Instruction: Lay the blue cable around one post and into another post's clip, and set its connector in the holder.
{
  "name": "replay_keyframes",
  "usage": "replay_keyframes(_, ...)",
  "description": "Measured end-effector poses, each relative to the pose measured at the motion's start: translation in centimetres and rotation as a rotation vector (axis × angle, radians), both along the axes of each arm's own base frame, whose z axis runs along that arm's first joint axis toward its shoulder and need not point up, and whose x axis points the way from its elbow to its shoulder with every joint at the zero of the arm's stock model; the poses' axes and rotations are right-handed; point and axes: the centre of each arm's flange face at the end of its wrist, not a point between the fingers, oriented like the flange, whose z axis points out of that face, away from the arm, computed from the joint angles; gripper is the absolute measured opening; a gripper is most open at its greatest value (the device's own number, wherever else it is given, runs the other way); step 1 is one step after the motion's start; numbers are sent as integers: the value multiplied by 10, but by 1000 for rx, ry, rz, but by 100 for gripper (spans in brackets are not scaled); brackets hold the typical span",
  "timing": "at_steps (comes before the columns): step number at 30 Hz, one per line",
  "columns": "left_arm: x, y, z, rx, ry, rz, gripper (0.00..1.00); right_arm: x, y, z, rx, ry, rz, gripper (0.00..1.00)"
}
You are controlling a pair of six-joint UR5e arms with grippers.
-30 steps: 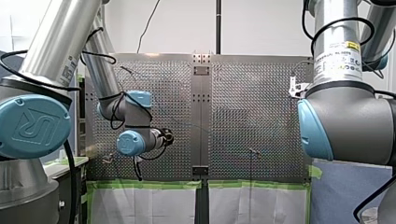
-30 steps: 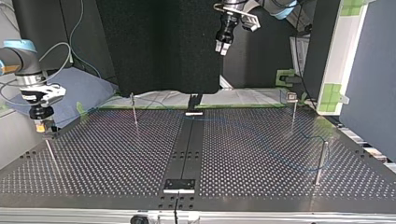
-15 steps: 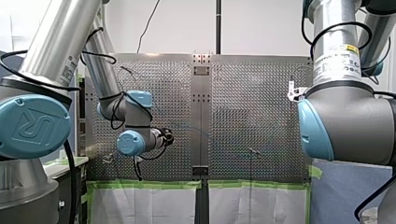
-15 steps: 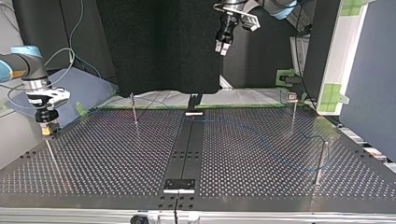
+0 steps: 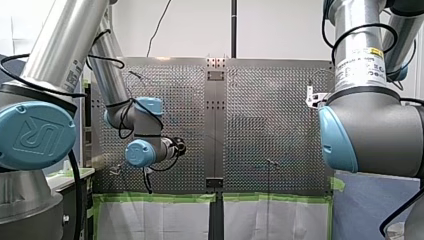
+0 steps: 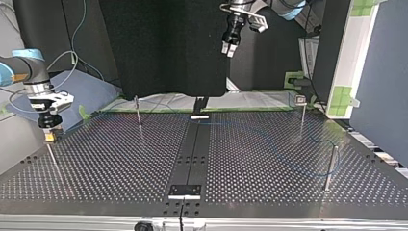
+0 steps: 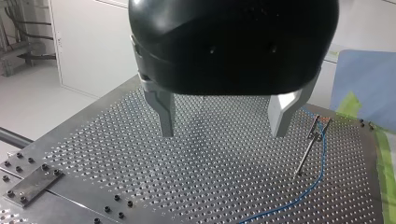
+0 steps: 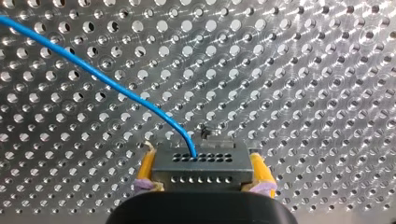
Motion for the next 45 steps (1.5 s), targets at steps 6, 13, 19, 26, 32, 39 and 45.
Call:
replay_keyframes(6,0,0,0,0,0,0,100,1,-1,2,-3,0,1,0)
replay_keyframes(13,0,0,0,-1,0,0,100,1,-3,5,-6,-2,2,0)
replay_keyframes(19,0,0,0,-2,0,0,100,1,-4,8,-9,-4,2,0)
replay_keyframes(26,0,0,0,-2,-1,0,100,1,-4,8,-9,-7,6,0)
replay_keyframes(32,0,0,0,-3,0,0,100,1,-4,8,-6,-10,6,0)
replay_keyframes(39,0,0,0,-2,0,0,100,-1,-4,8,-4,-14,2,0)
replay_keyframes(45,0,0,0,-3,0,0,100,-3,-4,7,-2,-14,-1,0)
